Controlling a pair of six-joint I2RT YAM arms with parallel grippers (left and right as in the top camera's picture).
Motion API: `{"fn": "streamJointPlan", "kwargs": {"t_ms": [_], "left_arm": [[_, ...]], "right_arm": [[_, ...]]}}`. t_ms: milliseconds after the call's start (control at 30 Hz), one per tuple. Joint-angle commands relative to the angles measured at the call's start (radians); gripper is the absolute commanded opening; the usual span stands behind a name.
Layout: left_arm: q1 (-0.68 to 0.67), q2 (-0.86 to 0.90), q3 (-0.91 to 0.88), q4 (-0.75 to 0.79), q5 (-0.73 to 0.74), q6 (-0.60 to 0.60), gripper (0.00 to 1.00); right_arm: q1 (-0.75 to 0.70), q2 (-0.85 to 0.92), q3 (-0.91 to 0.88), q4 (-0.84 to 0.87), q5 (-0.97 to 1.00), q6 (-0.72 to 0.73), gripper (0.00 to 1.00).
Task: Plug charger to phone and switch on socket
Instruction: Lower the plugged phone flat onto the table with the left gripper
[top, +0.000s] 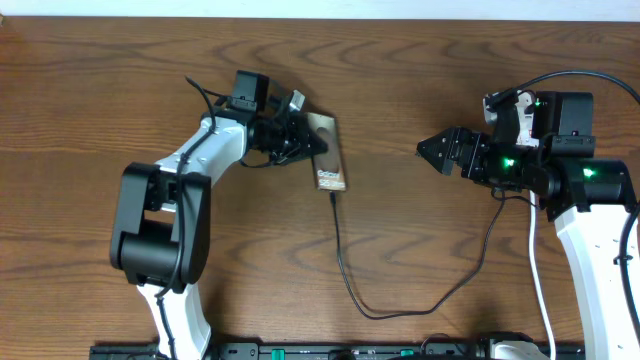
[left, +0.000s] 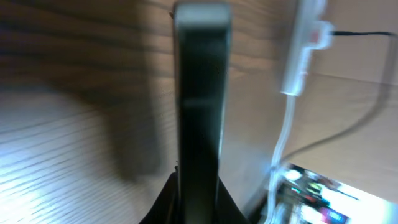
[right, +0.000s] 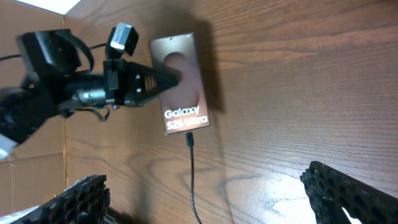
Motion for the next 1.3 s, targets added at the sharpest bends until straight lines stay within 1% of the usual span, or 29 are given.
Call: {"fn": "streamJointPlan", "kwargs": {"t_ms": [0, 133, 367, 467, 600, 667, 933, 1267], "left_arm": [[0.004, -0.099, 0.115, -0.133, -0.178, 0.193, 0.07], [0.004, -0.11, 0.171, -0.233, -0.222, 0.25, 0.08], [-0.035, -0.101, 0.172, -0.291, -0.251, 0.327, 0.07], [-0.059, -0.092, 0.172, -0.285, -0.223, 0.327, 0.07], [-0.071, -0.06, 0.172, -0.264, -0.111, 0.326, 0.07], [-0.07, -0.041, 0.172, -0.254, -0.081, 0.319, 0.07], [-0.07, 0.032, 0.172, -0.24, -0.082, 0.282, 0.07], [-0.07, 0.103, 0.172, -0.22, -0.082, 0.278, 0.07]], "right_arm": [[-0.006, -0.005, 0.017, -0.003, 0.008, -0.018, 0.99], [-0.006, -0.005, 0.017, -0.004, 0.008, -0.018, 0.99], [-0.006, -0.005, 0.017, -0.008, 0.008, -0.018, 0.99], [-0.006, -0.005, 0.017, -0.015, 0.008, -0.018, 0.99], [-0.006, -0.005, 0.017, -0.03, 0.009, -0.018, 0.99], [-0.006, -0.005, 0.017, -0.032, 0.008, -0.018, 0.99], [-0.006, -0.005, 0.017, -0.037, 0.009, -0.018, 0.99], [-0.006, -0.005, 0.017, -0.037, 0.009, -0.018, 0.99]]}}
